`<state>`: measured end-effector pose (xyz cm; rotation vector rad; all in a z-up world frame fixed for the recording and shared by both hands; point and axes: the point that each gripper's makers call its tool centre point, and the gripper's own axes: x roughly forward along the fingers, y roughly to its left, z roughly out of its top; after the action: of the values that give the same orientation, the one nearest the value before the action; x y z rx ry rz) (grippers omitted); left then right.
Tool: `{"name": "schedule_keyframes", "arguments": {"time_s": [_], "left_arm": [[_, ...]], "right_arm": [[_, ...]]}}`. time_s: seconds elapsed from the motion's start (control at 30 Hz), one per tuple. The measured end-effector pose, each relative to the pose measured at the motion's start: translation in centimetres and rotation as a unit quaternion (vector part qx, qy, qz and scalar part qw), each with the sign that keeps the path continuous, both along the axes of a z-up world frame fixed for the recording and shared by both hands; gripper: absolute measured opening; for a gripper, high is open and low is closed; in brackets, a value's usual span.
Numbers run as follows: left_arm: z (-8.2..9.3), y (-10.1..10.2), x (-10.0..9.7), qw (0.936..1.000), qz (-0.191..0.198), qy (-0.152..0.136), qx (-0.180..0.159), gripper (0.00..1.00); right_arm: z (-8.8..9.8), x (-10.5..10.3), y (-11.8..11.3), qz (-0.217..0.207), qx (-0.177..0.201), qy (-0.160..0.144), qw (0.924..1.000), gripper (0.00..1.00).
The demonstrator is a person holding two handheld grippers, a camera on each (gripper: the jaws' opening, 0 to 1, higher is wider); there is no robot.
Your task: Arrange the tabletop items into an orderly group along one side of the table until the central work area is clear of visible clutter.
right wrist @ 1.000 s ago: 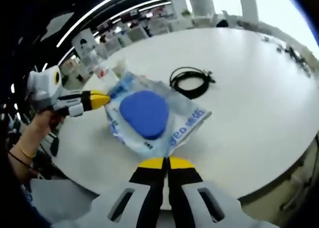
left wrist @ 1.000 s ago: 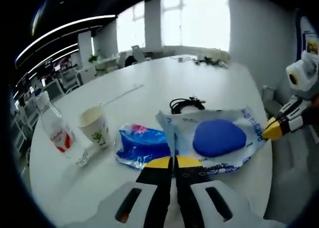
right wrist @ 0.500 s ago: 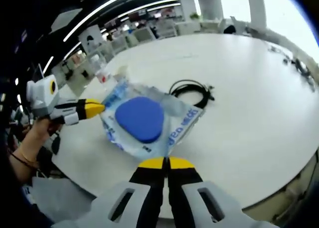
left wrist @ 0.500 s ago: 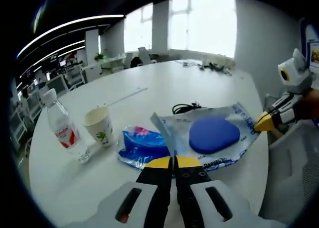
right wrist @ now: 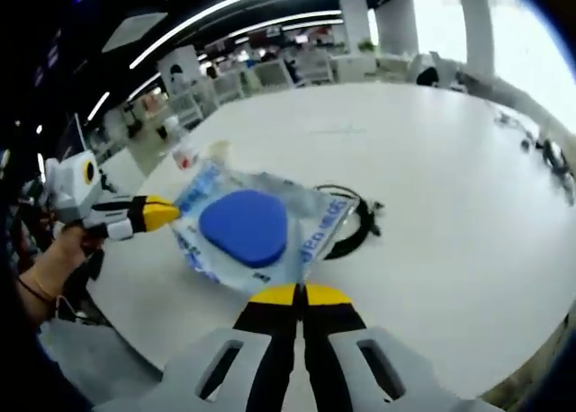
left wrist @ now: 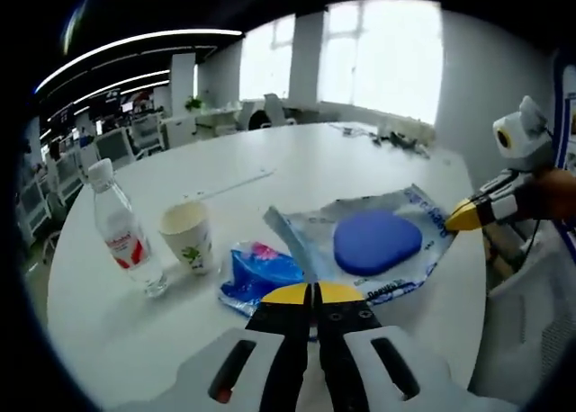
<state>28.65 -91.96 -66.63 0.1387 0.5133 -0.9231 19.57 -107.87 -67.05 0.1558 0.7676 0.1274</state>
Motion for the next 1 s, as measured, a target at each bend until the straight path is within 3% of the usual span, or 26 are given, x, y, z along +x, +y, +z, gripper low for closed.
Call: {"name": "schedule_keyframes", "arguments": {"time_s": [0.57,1.0], "left_arm": [[0.5,-1.7,3.0,0.9986,0.045,0.004,-0.026,0.01],[-0.4,-4.1,6.3,0.9976,0.061,0.006,-0.032,0.01]], "right_arm": [[1.2,5.4,-2.8,-0.009,-0.010,-0.034,0.9993,0.00],[-0.3,9.8,-5.5,-0.016,-0.021,-0.043,0.9987,0.00]]}}
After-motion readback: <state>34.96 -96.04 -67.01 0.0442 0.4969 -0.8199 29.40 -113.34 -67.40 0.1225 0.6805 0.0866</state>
